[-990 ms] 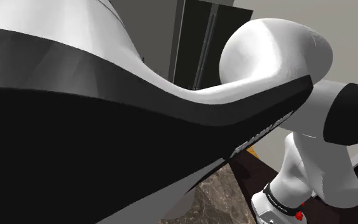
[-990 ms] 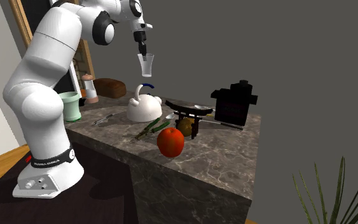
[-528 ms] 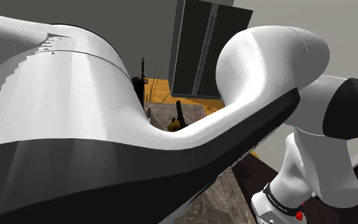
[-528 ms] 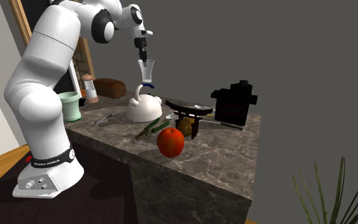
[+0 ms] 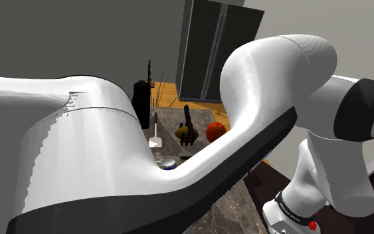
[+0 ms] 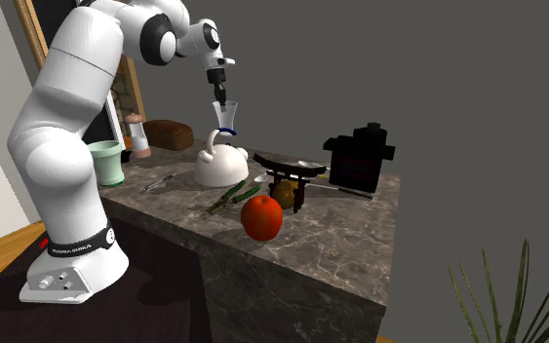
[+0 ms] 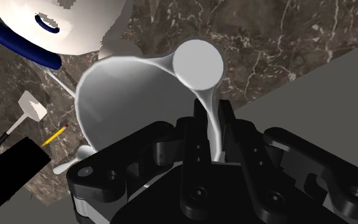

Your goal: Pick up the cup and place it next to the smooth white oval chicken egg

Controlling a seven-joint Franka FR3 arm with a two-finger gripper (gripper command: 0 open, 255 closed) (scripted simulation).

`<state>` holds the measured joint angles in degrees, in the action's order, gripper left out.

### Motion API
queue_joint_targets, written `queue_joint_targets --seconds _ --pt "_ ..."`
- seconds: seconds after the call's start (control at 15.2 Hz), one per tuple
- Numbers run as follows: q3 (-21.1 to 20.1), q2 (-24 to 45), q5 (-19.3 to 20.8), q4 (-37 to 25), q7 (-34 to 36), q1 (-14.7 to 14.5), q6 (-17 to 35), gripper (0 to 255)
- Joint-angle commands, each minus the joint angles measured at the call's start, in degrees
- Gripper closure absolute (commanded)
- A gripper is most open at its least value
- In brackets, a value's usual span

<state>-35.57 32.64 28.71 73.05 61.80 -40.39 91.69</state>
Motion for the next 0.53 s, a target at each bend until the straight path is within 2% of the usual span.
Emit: queue_joint_targets --seconds 0.0,0.46 --pt "0.08 0.26 0.18 1.22 0.43 0.16 1.38 255" --pt "0.41 1.03 0.84 5.57 1.81 0.88 6.05 255"
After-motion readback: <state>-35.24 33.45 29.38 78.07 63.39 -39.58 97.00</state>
